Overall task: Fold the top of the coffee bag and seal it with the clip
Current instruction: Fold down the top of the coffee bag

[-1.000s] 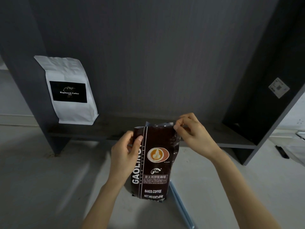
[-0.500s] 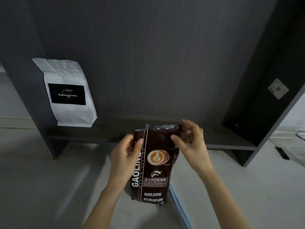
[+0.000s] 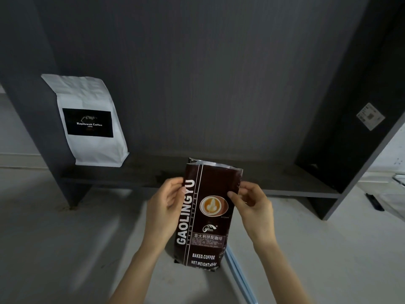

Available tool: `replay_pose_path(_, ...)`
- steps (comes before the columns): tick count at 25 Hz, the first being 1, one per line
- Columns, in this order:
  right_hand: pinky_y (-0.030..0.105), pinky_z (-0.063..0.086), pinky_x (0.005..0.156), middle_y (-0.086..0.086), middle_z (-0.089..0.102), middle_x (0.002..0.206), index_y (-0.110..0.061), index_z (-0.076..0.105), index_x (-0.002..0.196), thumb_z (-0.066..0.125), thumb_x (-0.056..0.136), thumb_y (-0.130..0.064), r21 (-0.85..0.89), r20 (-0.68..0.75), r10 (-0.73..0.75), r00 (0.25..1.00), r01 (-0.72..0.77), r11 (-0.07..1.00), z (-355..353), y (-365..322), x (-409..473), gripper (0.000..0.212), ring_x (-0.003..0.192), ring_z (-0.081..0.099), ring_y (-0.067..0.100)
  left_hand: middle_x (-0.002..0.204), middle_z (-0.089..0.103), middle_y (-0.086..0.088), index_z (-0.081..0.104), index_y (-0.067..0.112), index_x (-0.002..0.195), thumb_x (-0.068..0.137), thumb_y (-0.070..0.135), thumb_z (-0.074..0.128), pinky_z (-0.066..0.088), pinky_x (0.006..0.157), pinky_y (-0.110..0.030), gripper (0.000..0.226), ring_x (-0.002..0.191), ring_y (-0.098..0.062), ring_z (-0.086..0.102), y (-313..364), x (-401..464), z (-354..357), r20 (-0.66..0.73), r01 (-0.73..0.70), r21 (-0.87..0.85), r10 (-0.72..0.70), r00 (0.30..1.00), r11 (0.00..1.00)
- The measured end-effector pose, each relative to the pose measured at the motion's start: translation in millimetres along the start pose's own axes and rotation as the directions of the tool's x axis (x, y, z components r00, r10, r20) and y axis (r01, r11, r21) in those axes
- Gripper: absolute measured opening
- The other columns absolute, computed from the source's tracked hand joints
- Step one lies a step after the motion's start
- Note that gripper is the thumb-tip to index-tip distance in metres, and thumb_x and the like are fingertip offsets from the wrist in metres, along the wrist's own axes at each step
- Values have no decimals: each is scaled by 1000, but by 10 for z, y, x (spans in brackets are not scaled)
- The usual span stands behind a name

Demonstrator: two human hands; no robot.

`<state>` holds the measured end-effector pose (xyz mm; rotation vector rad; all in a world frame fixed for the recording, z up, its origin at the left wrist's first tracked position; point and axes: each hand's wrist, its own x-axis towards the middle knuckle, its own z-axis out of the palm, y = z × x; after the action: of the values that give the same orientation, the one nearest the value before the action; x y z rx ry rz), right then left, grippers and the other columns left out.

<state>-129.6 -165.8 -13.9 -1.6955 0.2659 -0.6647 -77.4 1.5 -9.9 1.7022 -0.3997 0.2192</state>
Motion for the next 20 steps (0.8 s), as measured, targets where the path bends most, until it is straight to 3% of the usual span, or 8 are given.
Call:
replay_pose_path(4, 5, 47, 53, -9, 69, 65, -29, 62, 76, 65, 77, -11, 78, 38, 24, 999, -27, 997, -20, 16, -14, 18, 64, 65, -2, 88, 62, 20, 54, 39, 84, 84, 7, 54, 41, 69, 2, 32, 83, 16, 59, -10, -1, 4, 14, -23, -32, 24, 1000, 999)
replay_pose_path(8, 11, 52, 60, -11, 70, 58, -22, 66, 75, 61, 79, -7, 202, 154, 87, 984, -118, 972, -83, 17, 5, 16, 66, 67, 5, 92, 63, 17, 56, 36, 82, 84, 7, 55, 43, 66, -1, 29, 82, 6, 62, -46, 6, -10, 21, -10, -63, 12, 1000, 998)
replay_pose_path(11, 15, 55, 64, 0, 71, 72, -16, 66, 76, 60, 79, -5, 237, 238, 105, 966, -163, 958, -137, 4, 19, 13, 71, 68, 10, 98, 64, 7, 55, 32, 82, 85, 9, 54, 46, 67, -4, 22, 82, 2, 62, -70, 18, -41, 72, 19, -85, -13, 997, 996)
replay_pose_path(14, 16, 56, 66, 8, 70, 81, -13, 66, 82, 59, 80, -6, 239, 250, 117, 961, -178, 955, -147, -2, 33, 10, 73, 68, 10, 87, 65, 6, 55, 28, 82, 84, 5, 53, 44, 66, -3, 23, 78, 9, 62, -54, 11, -41, 97, 13, -131, 0, 995, 991)
replay_pose_path(20, 13, 52, 65, -10, 67, 65, -20, 65, 85, 60, 81, -13, 165, 217, 54, 975, -91, 982, -128, -30, 35, 10, 72, 64, 3, 81, 64, 1, 51, 32, 91, 81, 0, 57, 46, 68, -5, 34, 72, 6, 61, -55, 5, -61, 50, 1, -183, 8, 999, 983)
